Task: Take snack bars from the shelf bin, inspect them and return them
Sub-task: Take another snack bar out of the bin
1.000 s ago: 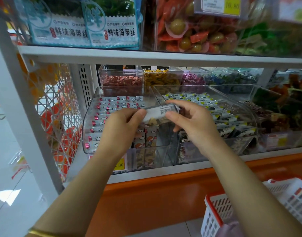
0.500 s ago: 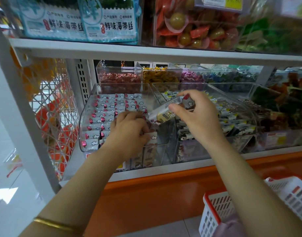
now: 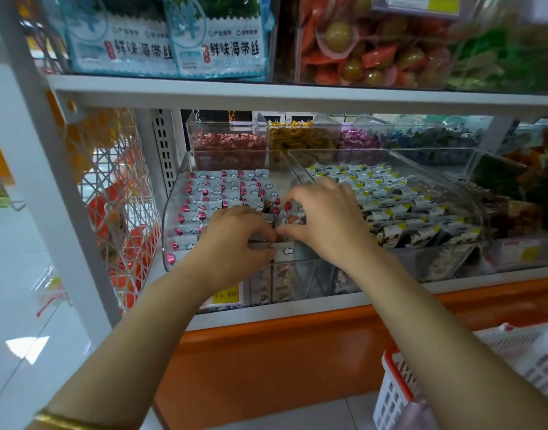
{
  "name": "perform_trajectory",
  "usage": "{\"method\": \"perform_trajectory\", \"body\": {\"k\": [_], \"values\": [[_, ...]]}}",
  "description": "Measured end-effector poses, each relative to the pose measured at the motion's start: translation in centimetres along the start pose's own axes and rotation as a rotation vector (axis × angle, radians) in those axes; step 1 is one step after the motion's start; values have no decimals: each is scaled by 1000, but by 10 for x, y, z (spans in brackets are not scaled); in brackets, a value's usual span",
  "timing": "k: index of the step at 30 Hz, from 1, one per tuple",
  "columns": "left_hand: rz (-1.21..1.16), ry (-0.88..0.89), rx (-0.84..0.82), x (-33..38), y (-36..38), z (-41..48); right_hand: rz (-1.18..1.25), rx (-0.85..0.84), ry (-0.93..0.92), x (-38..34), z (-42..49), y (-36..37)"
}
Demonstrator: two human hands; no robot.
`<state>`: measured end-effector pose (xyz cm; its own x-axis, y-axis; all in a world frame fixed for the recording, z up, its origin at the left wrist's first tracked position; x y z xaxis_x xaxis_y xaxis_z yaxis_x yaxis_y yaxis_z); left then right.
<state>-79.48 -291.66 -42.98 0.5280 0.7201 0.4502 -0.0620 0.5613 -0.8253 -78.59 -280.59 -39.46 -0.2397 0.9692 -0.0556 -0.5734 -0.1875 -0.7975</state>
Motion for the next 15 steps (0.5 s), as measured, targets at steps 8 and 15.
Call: {"method": "perform_trajectory", "body": {"k": [8,15], "values": [[-25,-87,23,-12,-9,-2,-107,-192,-138,-9,-4,24],[-27,-104,46,-13,-12,-2,169,-111,-23,5,9,10]]}}
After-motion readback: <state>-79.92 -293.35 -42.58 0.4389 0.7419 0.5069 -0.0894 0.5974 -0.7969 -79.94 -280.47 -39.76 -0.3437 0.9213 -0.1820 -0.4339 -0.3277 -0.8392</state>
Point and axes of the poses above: each hand's wrist, its own z-axis towards the middle knuckle, its own y-axis out of the palm, x = y × z, the point moved 8 cm from there along z, towards the middle knuckle, and after that the axes turned 5 degrees about x, right-handed, at the moved point
